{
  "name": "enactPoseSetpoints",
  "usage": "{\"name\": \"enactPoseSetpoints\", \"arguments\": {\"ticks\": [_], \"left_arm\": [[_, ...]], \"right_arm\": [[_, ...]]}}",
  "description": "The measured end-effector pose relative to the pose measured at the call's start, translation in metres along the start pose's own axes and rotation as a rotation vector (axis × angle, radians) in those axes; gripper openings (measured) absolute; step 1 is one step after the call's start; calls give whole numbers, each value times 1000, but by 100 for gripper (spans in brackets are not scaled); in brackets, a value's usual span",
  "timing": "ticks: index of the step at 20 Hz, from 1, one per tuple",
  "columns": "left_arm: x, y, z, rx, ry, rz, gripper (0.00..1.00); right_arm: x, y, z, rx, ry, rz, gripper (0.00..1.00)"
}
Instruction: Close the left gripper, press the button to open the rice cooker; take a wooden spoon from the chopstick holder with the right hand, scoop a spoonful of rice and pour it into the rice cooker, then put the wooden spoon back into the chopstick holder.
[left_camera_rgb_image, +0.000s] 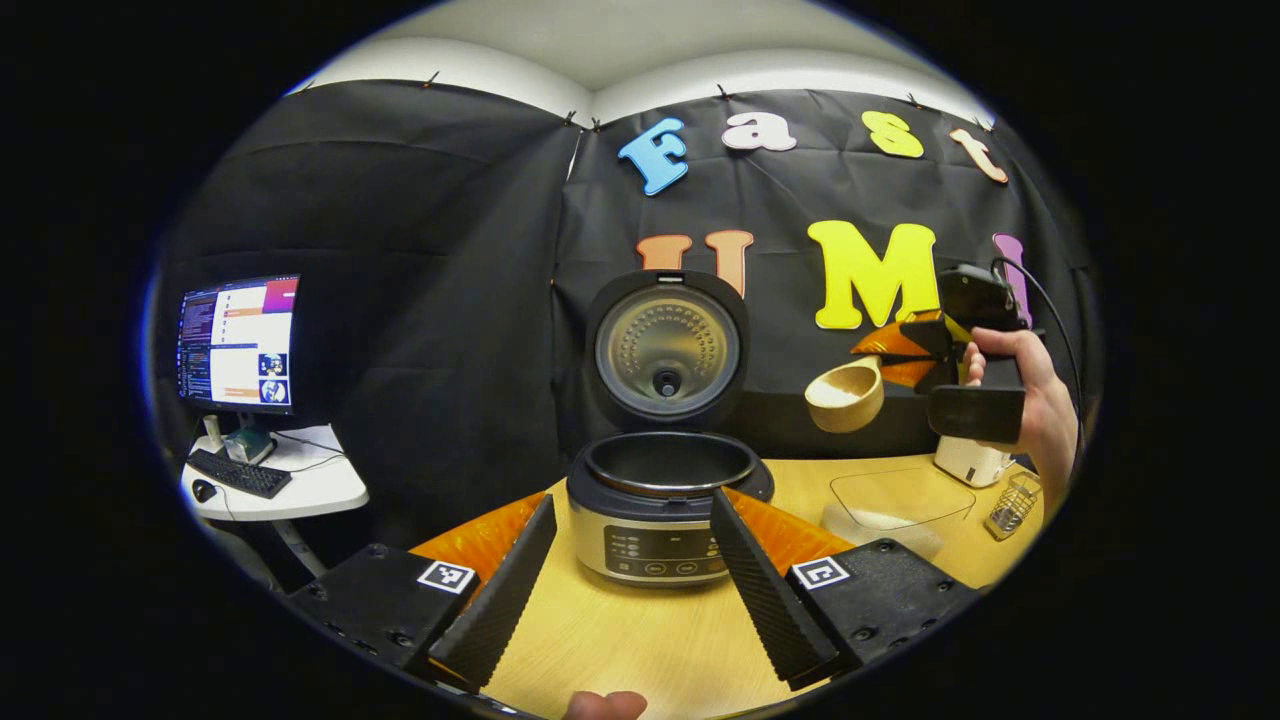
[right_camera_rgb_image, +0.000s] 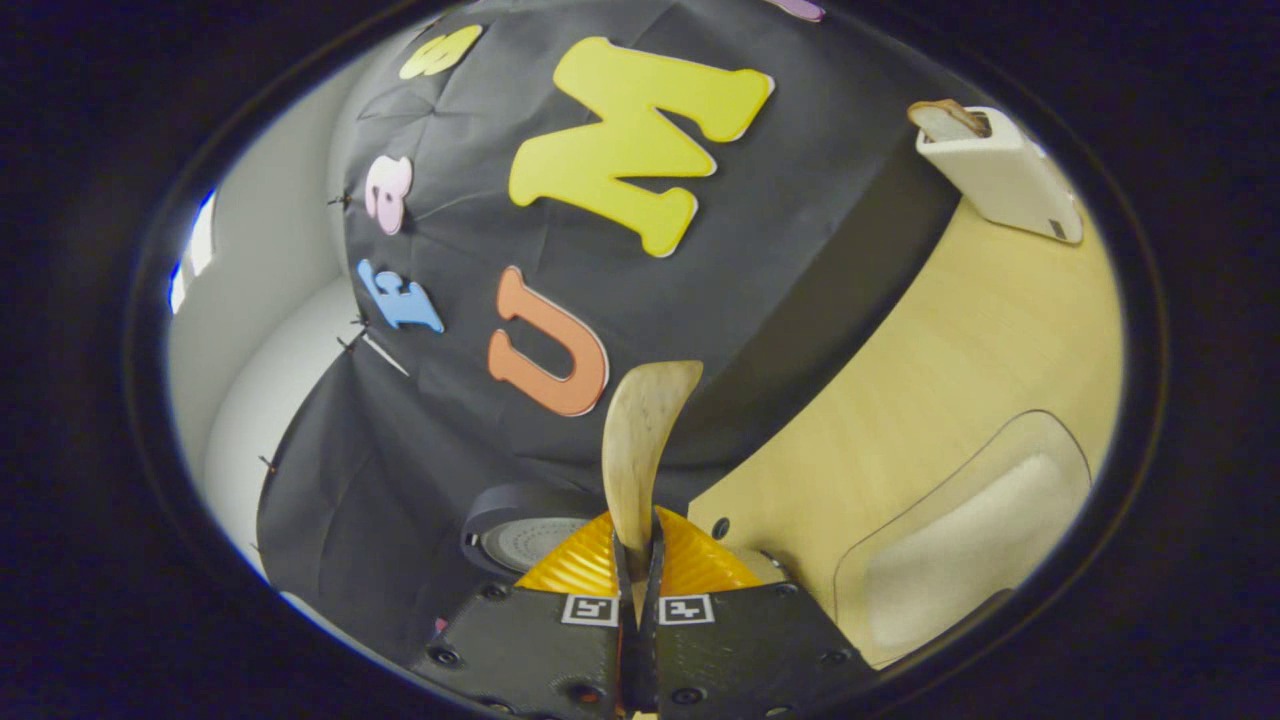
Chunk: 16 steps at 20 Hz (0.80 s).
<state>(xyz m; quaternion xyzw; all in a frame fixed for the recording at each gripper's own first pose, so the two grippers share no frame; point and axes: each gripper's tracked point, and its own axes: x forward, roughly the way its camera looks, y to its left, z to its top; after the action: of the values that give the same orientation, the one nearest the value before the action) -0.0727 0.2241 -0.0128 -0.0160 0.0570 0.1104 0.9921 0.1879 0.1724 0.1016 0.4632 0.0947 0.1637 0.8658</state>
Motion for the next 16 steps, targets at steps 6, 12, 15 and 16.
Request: {"name": "enactPoseSetpoints", "arguments": {"ticks": [6,12,15,16], "left_arm": [[-6,30,-6,-17,6,32,99],[-9,54,-19,-33,35,61,99],[-12,62,-22,-36,38,66,99],[-13,63,-22,-39,37,67,99]], "right_arm": [[48,31,-30,-110,24,-5,0],[84,41,-50,-226,14,-40,0],[99,44,-63,-296,18,-53,0],[104,45,-66,-326,20,-60,0]]}}
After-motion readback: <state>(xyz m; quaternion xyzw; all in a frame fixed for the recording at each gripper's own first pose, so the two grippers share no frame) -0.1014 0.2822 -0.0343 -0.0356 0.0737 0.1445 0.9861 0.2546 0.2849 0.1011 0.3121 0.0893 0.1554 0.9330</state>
